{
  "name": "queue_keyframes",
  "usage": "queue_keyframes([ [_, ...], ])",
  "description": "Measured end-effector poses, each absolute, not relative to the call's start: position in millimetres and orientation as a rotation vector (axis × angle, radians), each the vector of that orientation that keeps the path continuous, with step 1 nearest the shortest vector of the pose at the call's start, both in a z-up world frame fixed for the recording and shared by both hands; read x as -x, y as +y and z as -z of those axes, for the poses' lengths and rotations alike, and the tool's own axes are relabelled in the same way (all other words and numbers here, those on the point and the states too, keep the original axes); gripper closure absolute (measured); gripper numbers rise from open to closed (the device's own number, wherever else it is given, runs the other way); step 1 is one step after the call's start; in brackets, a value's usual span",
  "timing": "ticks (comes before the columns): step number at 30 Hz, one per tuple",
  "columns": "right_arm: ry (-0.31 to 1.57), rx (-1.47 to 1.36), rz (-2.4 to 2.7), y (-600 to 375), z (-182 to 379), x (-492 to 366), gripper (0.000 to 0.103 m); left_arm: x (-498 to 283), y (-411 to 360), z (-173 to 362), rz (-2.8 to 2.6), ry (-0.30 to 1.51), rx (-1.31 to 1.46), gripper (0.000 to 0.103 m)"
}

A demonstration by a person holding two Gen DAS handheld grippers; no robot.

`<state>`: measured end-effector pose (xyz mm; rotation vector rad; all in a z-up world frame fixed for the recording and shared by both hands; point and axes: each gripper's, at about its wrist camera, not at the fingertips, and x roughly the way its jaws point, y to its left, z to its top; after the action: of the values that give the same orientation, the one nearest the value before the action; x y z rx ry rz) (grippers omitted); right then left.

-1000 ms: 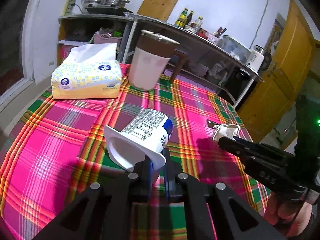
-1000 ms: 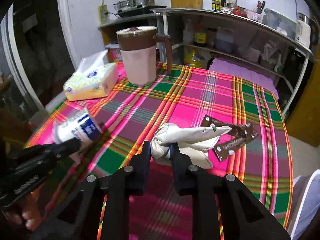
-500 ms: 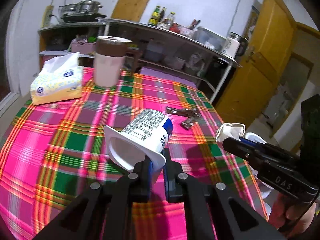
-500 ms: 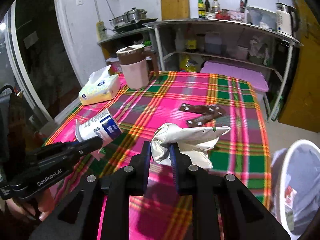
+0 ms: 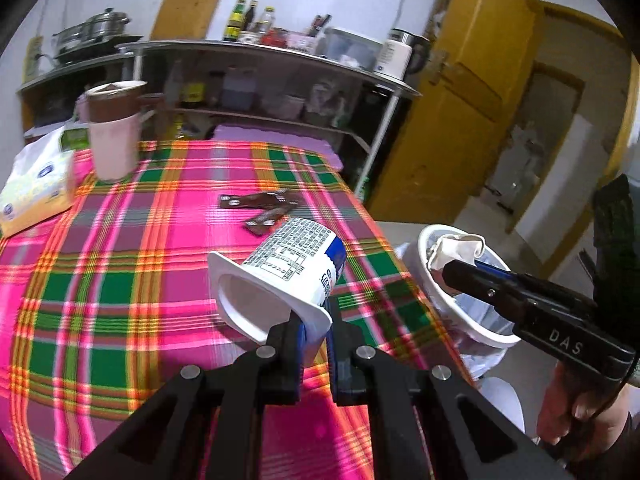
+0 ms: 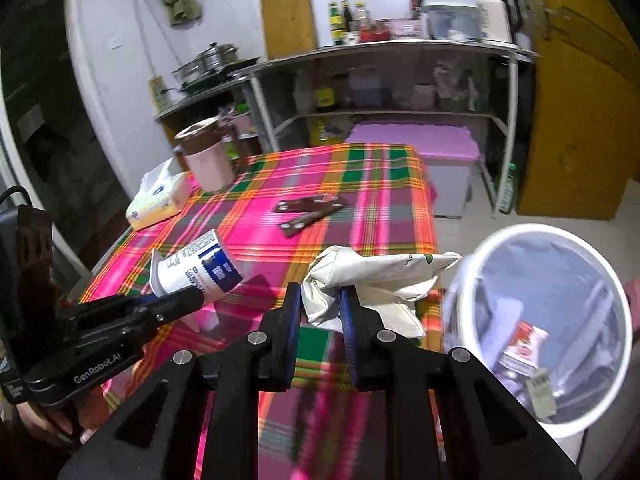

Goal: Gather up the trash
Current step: 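Carry the yogurt cup and napkin over the bin and open the right tool, then open the left tool over the bin to drop the white yogurt cup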

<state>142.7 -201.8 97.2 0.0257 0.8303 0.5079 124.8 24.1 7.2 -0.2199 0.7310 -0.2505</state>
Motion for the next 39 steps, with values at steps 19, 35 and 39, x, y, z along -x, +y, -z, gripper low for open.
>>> queue_keyframes([
  [19, 0.867, -0.183, -0.321, -324.4, -80.3, -150.3, 0.083, -166.5, -100.5, -11.2, 0.468, 0.768, 0.091, 0.094],
  [35, 0.96, -0.295, -0.271, -370.6, -58.5, -160.6, 0.081, -195.0, -160.8, 2.5, 0.573, 0.808, 0.009, 0.094],
  [39, 0.965, -0.306, -0.258, -376.7, -57.0, -160.6, 0.079, -198.5, -169.2, 5.2, 0.586, 0.815, 0.0, 0.094],
])
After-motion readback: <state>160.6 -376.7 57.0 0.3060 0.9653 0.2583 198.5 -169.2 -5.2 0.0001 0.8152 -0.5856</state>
